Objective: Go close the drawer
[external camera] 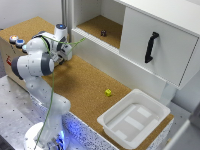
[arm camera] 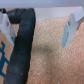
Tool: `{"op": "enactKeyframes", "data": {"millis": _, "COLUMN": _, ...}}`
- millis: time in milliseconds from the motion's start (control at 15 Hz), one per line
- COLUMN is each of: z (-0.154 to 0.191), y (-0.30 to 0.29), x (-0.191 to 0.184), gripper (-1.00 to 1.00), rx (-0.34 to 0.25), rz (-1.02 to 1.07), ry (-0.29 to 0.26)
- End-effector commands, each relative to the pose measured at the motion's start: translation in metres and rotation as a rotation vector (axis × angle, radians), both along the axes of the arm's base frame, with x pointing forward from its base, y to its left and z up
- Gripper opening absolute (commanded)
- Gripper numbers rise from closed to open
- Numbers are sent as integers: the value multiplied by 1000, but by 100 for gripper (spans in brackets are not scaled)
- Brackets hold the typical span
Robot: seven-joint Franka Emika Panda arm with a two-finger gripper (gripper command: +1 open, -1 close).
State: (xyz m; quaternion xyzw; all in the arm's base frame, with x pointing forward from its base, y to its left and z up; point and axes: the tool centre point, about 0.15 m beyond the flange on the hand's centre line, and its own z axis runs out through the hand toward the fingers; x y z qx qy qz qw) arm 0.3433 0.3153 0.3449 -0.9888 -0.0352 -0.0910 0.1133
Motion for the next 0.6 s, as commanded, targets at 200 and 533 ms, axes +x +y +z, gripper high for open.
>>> {"op": "enactKeyframes", "data": {"millis": 200, "z": 94, "y": 13, "x": -44, "gripper": 100, "rx": -78, "rz": 135, "ry": -112}}
{"op": "enactKeyframes", "data": {"millis": 533, "z": 138, "y": 47, "x": -72, "gripper": 100, "rx": -169, "rz": 482, "ry": -61}}
